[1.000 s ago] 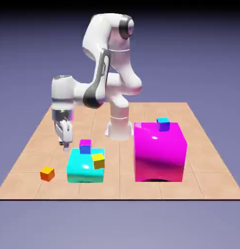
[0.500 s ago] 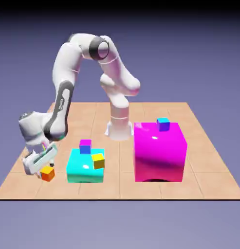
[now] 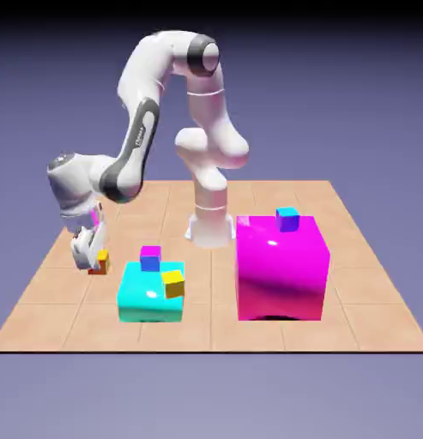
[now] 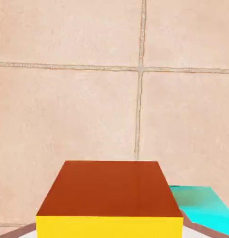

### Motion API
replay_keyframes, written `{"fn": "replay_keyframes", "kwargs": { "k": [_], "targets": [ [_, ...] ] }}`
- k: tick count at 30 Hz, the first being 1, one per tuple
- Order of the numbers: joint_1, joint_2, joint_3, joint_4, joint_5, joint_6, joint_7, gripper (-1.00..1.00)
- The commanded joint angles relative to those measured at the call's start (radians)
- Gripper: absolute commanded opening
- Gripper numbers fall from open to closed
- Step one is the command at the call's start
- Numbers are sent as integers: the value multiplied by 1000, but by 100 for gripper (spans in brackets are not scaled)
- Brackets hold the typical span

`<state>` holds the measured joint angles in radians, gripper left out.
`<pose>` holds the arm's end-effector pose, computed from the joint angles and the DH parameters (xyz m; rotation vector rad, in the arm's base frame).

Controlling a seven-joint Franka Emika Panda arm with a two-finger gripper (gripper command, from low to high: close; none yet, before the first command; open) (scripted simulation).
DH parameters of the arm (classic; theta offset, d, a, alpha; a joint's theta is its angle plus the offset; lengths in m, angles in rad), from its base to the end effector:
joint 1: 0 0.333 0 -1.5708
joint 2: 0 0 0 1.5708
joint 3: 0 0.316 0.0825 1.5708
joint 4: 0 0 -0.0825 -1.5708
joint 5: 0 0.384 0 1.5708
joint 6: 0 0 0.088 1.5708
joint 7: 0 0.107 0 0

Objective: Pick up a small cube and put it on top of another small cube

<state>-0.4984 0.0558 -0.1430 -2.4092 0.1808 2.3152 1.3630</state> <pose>0.3833 -0.2824 0.2777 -1.4792 2.6941 0.2766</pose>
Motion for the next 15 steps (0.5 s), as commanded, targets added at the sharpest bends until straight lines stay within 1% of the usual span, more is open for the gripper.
{"fn": "replay_keyframes", "kwargs": {
  "k": [1, 10, 12, 15],
  "targets": [
    [15, -36, -8, -22, -23, -19, -31, -100],
    [183, -363, -75, -222, -202, -185, -329, -100],
    [185, -367, -76, -224, -204, -187, -333, -100],
    [190, -287, -79, -277, -185, -56, -349, -100]
  ]
}}
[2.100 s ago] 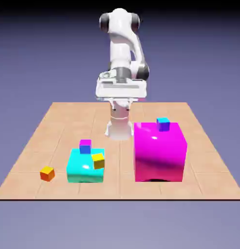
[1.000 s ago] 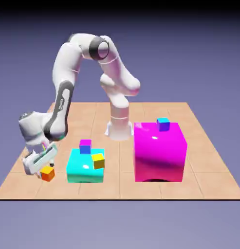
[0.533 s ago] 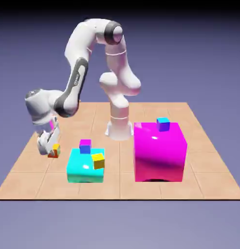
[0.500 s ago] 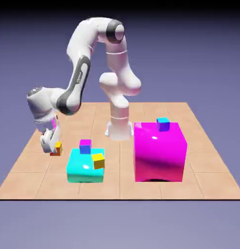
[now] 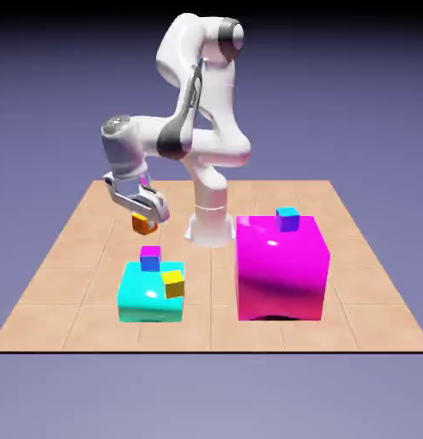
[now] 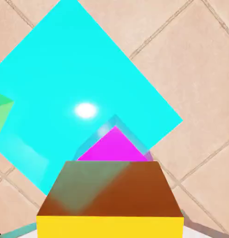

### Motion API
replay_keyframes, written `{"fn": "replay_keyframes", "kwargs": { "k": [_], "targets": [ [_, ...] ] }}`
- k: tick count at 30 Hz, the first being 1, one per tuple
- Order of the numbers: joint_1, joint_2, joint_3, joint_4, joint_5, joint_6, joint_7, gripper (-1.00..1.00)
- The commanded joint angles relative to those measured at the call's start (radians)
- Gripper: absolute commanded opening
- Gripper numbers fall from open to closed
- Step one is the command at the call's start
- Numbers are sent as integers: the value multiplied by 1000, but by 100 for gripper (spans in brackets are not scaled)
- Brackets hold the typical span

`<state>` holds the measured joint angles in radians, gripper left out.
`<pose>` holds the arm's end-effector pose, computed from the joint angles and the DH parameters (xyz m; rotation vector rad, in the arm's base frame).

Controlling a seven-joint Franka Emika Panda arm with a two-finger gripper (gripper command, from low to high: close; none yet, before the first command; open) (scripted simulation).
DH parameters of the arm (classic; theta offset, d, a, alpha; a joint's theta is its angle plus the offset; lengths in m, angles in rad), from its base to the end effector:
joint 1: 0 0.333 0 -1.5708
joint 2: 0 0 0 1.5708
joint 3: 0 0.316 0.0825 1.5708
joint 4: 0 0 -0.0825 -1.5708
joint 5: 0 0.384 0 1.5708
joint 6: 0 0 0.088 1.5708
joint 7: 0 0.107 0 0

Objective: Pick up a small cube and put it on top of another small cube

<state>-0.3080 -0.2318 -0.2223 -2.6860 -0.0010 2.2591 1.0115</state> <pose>0.3304 -0.1887 0.2910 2.2539 -2.1643 -0.3240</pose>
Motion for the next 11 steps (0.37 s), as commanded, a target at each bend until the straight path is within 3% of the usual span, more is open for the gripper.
{"fn": "replay_keyframes", "kwargs": {
  "k": [1, 3, 4, 11],
  "targets": [
    [2, 26, -1, -18, 3, 43, -3, -100],
    [3, 55, -2, -36, 9, 90, -9, -100],
    [3, 55, -2, -36, 9, 90, -9, 100],
    [-5, -79, 3, 53, -22, -131, 19, 100]
  ]
}}
